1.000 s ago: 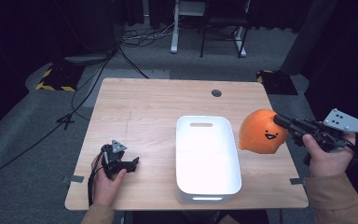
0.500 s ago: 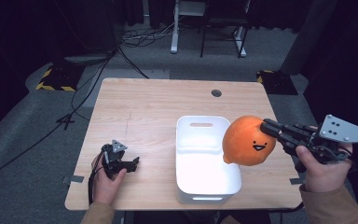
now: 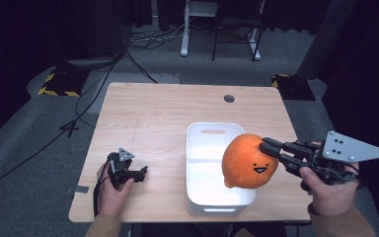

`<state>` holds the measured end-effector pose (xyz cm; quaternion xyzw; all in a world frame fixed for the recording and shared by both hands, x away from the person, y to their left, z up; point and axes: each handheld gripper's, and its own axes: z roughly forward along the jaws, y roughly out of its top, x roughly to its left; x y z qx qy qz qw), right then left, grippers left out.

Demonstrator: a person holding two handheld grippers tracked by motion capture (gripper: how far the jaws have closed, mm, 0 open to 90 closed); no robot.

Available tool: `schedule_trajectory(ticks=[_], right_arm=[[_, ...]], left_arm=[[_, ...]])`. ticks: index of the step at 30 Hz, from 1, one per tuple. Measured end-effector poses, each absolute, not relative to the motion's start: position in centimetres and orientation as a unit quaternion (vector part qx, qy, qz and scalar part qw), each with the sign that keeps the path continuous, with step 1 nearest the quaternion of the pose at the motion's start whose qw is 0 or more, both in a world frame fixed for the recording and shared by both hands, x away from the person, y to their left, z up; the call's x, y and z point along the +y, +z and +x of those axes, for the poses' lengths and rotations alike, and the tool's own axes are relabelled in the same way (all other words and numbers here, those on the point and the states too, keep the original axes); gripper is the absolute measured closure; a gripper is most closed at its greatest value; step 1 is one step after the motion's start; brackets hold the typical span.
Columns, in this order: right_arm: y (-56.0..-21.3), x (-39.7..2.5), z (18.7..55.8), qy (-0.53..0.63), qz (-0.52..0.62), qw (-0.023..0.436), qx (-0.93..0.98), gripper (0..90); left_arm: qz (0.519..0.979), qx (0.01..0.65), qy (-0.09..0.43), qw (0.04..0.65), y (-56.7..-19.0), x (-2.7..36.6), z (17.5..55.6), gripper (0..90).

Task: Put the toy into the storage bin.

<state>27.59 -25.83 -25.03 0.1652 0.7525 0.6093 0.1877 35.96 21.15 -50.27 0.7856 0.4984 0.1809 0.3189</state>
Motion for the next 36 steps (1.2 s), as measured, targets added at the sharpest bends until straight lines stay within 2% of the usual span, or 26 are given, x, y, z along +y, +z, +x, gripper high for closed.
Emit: schedule_trajectory(ticks=[17, 36], right_arm=[[-27.5, -22.8, 27.4, 0.600, 0.145, 0.143, 0.774, 82.9], [-30.6, -22.7, 27.5, 0.573, 0.169, 0.123, 0.793, 82.5]], left_arm=[[0.786, 0.498, 0.181, 0.319, -50.3, 21.2, 36.0, 13.4], [0.785, 0.498, 0.181, 0.319, -50.3, 21.2, 36.0, 13.4]])
